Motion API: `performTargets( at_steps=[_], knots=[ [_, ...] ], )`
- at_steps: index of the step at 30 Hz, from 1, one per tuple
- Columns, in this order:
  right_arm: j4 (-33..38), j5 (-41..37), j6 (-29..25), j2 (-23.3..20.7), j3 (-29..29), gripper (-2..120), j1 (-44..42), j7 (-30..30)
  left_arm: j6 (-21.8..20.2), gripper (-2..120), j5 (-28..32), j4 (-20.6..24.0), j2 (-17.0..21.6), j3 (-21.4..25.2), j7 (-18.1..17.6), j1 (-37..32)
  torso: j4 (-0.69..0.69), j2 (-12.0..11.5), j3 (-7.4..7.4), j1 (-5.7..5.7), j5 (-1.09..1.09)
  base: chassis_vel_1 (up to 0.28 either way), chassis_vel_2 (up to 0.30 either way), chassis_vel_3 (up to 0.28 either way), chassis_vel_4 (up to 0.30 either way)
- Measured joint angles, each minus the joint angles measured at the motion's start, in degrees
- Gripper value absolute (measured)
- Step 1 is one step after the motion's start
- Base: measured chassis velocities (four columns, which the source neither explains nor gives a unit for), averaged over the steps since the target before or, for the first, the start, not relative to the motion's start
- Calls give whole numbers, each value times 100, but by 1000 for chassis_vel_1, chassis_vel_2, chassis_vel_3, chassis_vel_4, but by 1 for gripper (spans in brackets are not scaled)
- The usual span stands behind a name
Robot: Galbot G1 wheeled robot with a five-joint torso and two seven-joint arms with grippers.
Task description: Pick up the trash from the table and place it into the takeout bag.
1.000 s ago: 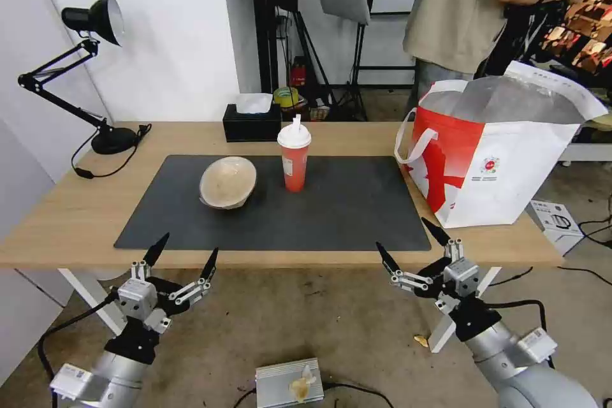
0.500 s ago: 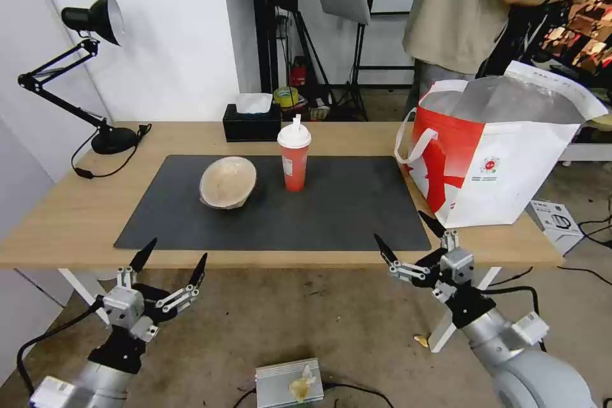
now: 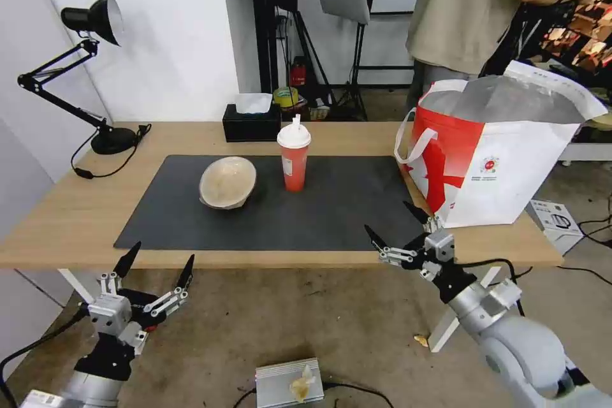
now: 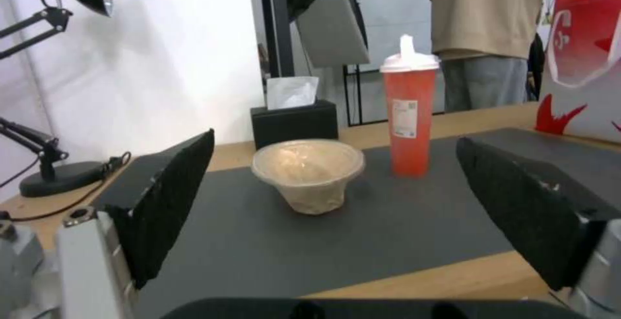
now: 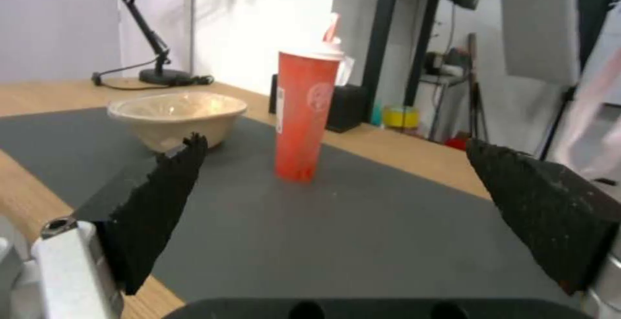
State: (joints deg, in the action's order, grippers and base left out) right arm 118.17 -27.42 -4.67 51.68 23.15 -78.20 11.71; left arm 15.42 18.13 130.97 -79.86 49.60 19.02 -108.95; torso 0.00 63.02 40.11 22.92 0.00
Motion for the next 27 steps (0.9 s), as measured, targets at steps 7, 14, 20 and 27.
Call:
performTargets(
  at_steps=[7,14,20,27],
  knots=[
    [-293,-36,227,-82,-548,100,508,11,4,100,-30,-86,-29,39,2,40,0,0,0,0,1,0,0,0,0],
    [-628,-41,360,-84,-1168,100,1193,8,4,100,-127,-143,-176,18,3,71,-1,0,0,0,0,0,0,0,0],
    [-1039,-346,429,-144,-1824,100,2136,-118,17,100,-135,-119,-332,168,61,56,0,0,0,0,0,0,0,0,0],
    [-1512,-499,432,-7,-2352,100,2798,-167,166,100,-135,-183,-527,334,156,4,0,0,0,0,1,0,0,0,0]
  ],
)
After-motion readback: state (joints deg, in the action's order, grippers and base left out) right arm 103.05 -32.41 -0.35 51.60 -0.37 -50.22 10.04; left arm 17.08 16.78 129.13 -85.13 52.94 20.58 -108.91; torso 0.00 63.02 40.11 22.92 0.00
